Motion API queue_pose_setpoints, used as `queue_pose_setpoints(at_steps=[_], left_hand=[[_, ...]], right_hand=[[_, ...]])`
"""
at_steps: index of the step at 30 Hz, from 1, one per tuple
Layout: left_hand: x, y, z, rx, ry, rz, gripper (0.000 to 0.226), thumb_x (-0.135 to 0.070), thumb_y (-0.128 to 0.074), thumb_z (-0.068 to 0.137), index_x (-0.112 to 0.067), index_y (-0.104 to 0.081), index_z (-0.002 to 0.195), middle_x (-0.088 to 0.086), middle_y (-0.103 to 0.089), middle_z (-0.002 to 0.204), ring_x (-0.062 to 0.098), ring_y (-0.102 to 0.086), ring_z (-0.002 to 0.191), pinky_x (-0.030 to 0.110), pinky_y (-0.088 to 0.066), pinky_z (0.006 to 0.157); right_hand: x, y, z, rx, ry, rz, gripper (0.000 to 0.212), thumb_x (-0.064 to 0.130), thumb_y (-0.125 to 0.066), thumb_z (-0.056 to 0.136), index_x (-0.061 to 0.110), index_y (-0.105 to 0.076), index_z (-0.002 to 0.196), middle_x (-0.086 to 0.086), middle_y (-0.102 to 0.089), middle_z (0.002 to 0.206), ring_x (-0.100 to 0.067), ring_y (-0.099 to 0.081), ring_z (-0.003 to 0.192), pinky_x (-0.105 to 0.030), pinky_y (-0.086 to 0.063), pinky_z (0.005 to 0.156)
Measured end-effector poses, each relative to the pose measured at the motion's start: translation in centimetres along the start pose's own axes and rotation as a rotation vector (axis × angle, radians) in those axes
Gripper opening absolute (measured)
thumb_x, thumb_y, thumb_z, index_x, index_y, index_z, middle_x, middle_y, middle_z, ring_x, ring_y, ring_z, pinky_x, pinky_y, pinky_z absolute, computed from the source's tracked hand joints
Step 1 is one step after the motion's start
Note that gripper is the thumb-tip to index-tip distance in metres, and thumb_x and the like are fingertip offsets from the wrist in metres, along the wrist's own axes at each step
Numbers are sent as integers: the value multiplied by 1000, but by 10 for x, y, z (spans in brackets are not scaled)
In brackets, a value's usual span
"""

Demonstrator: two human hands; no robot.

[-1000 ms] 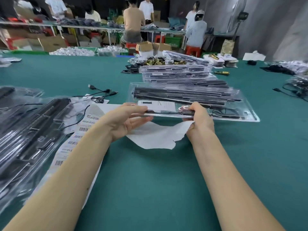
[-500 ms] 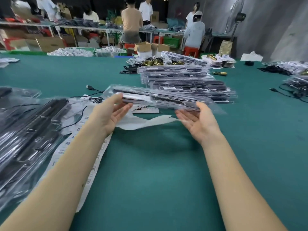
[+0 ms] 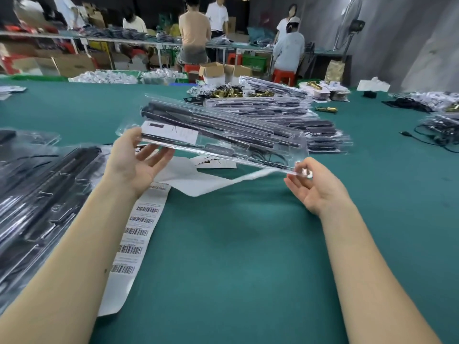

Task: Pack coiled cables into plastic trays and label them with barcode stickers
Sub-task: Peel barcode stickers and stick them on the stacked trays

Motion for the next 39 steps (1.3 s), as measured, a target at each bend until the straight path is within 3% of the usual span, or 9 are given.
queue_pose_setpoints(at_steps=[6, 12, 16, 19, 21, 25, 29, 34, 39], left_hand=[[13, -9, -1, 89, 72, -71, 32, -34, -61, 96, -14, -59, 121, 16, -56, 129, 35, -67, 109, 49, -58, 87], [36, -30, -9, 159, 117, 43, 16, -20, -69, 92, -9, -66, 103, 6, -69, 97, 15, -66, 87, 24, -57, 80], [42, -46, -12, 151, 20, 160, 33, -13, -65, 95, 2, -54, 122, 13, -68, 98, 28, -68, 92, 38, -61, 81], [31, -47, -11, 100, -93, 190, 31, -10, -67, 93, -8, -43, 113, 13, -69, 99, 33, -72, 92, 42, -62, 78], [24, -47, -11, 64, -153, 245, 30, -12, -68, 93, -13, -43, 109, 14, -69, 108, 35, -73, 95, 45, -61, 81], [17, -53, -13, 75, -194, 279, 37, -27, -68, 94, -13, -44, 117, 3, -75, 90, 26, -76, 82, 33, -62, 69], [25, -63, -16, 96, -155, 284, 48, -33, -70, 92, -10, -40, 122, 2, -75, 87, 26, -76, 79, 29, -60, 65], [30, -64, -21, 209, -95, 226, 55, -47, -64, 93, -8, -49, 129, 16, -61, 123, 24, -74, 94, 31, -60, 76], [41, -51, -19, 210, -12, 652, 38, -49, -60, 95, -15, -58, 112, 8, -62, 121, 23, -71, 99, 39, -62, 78]], right_hand=[[-2, -1, -7, -45, 29, -32, 14, -3, -62, 76, 8, -60, 67, -4, -69, 58, -15, -70, 59, -22, -58, 55], [-6, -9, -6, -42, 79, -25, 16, -11, -62, 76, 1, -63, 66, -6, -65, 57, -16, -69, 55, -22, -57, 54], [-14, -16, -5, 26, 13, -144, 10, -6, -61, 75, 2, -64, 70, -9, -71, 82, -16, -74, 64, -19, -55, 52], [-13, -19, -7, 117, -23, -320, 8, 3, -63, 83, 4, -66, 90, -3, -70, 67, -11, -66, 48, -16, -49, 44], [-6, -21, -9, 120, 93, -564, 32, 10, -68, 85, 8, -59, 116, 1, -67, 69, -12, -63, 56, -21, -49, 51], [21, -53, -37, 171, 694, -971, 47, 38, -70, 88, 31, -58, 133, 13, -58, 131, -5, -54, 118, -30, -45, 100], [12, -103, -79, 544, 791, -1273, 57, 67, -69, 76, 46, -58, 129, 22, -62, 129, 2, -56, 115, -22, -45, 90], [17, -131, -92, 235, 1182, -1444, 32, 31, -58, 94, 38, -64, 125, 9, -74, 109, -21, -66, 104, -36, -54, 85], [50, -146, -72, 288, 953, -1212, 29, 18, -59, 93, 28, -74, 115, 4, -75, 97, -16, -70, 78, -35, -60, 72]])
Point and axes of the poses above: each hand's wrist, its own z-axis towards the middle knuckle, its own y-axis out of the back of the hand, x = y × z, the point moved 4 cm from there along z, towards the middle knuckle
